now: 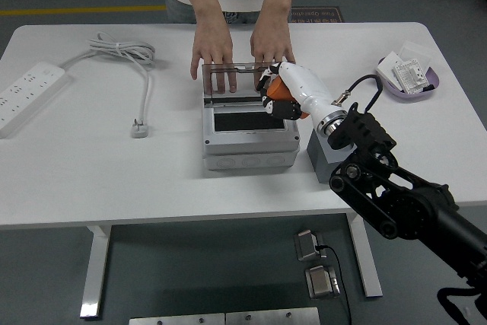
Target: Fetch the battery,place it into the box,close the lid of the box
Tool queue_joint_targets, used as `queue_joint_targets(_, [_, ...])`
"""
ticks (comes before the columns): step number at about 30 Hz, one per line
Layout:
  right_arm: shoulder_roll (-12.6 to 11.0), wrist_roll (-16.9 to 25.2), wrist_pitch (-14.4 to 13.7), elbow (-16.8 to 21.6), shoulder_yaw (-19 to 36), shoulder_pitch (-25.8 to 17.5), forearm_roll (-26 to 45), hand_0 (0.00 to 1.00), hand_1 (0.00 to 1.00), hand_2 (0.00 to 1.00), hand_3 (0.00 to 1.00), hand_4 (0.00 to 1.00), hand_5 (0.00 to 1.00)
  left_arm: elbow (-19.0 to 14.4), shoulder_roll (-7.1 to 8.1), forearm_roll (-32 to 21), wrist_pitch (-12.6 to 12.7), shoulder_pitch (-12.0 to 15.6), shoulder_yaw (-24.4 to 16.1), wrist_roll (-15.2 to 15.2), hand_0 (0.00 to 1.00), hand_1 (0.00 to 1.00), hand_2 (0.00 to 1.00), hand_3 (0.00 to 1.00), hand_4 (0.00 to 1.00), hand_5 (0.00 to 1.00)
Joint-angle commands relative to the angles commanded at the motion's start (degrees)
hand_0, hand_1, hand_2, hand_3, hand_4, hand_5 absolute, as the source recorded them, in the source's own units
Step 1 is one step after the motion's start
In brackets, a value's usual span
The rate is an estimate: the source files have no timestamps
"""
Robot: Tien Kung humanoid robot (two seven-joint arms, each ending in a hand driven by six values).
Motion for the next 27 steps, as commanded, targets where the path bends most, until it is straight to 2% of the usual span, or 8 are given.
queue_joint_targets(4, [0.96, 0.54, -1.59, -3.95, -4.24, 3.18, -4.33, 0.065, 0.156, 0.261, 0.242, 0.002, 0.002, 0.00, 0.19, 0.33, -0.05, -0.11, 0.08, 0.28, 0.702, 0.707, 0.736, 0.802, 0.898, 0.595])
queue_joint_targets(7, [1.64, 2.13, -3.42, -6.24, -6.88, 5.15, -5.08, 0.065, 0.156, 0.261, 0.242, 0.002, 0.002, 0.00, 0.25, 0.59, -0.05, -0.32, -0.05, 0.37, 0.702, 0.707, 0.736, 0.802, 0.898, 0.595])
queue_joint_targets(18, [4.27, 9.41, -8.64, -12.25, -12.49, 8.96, -1.77, 0.066, 0.157, 0.244, 0.238, 0.002, 0.002, 0.00, 0.17, 2.34, -0.18, -1.36, -1.15, 0.23, 0.703, 0.707, 0.736, 0.803, 0.898, 0.595])
queue_joint_targets(27, [5.46, 17.21, -15.02, -16.81, -14.12, 9.20, 1.67, 0.093, 0.172, 0.245, 0.245, 0.002, 0.002, 0.00, 0.29, 2.74, -0.21, -1.48, -1.38, 0.31, 0.705, 0.708, 0.735, 0.802, 0.897, 0.594])
